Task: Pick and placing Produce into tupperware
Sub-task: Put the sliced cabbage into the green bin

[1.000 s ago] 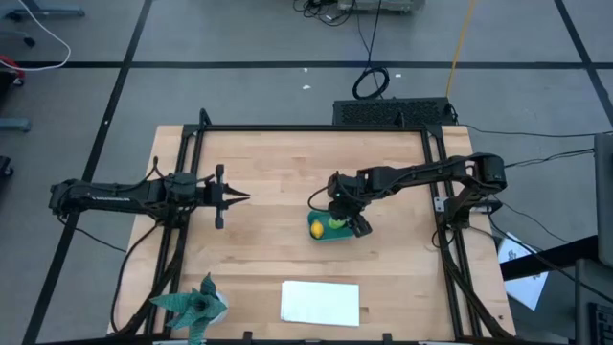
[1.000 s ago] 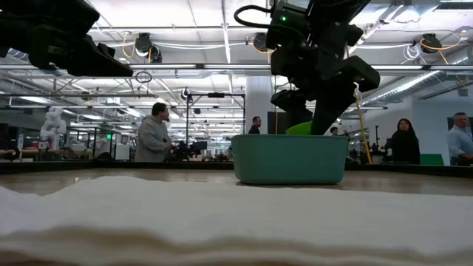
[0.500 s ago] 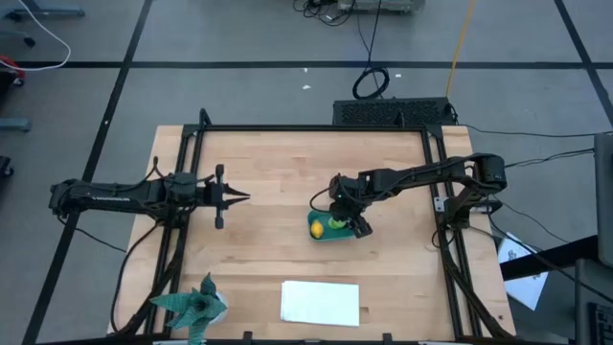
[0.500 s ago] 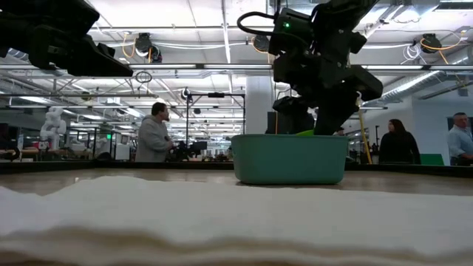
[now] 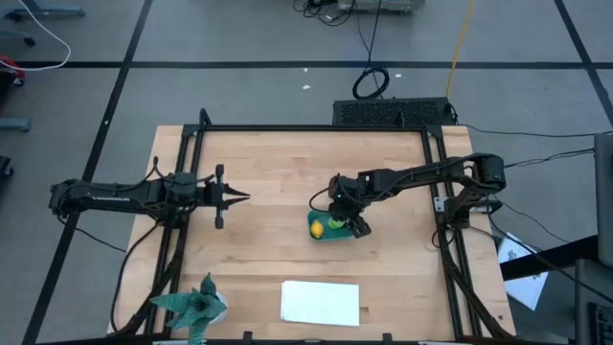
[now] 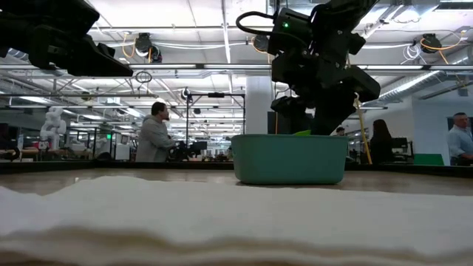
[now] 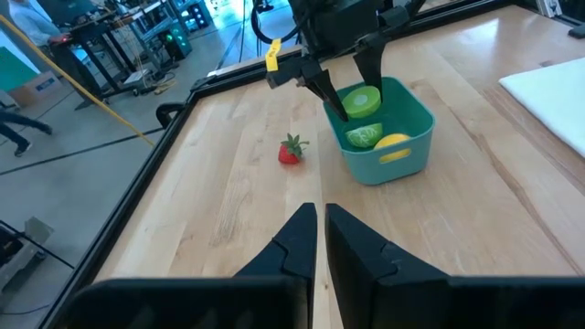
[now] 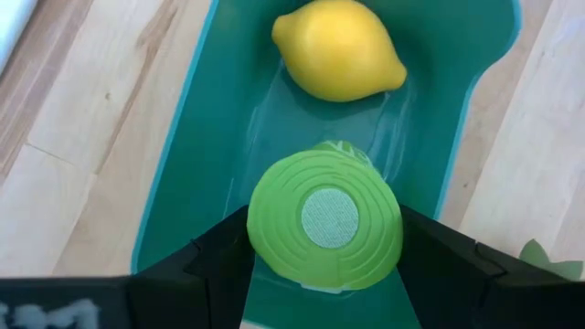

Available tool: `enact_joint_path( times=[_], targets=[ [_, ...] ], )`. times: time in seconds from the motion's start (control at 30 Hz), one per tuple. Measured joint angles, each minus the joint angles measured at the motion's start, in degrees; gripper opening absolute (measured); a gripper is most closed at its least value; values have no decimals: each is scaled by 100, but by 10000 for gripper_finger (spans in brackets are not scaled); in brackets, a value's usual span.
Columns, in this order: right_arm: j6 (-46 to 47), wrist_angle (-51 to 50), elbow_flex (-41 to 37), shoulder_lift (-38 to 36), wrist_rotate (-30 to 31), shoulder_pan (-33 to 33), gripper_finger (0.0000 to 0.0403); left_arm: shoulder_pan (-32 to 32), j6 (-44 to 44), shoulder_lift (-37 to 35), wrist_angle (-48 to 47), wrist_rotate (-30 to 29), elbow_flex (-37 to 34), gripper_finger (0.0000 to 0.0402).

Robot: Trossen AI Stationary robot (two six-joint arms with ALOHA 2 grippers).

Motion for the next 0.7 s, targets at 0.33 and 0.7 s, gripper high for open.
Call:
enact_joint_path(
  times=[0.33, 0.7],
  targets=[
    [195, 61, -1, 0, -85, -1, 224, 0, -7, -1, -1, 2, 0, 31],
    [332, 41, -1, 0, -432, -42, 224, 0, -1, 0, 0, 2, 0, 31]
  ],
)
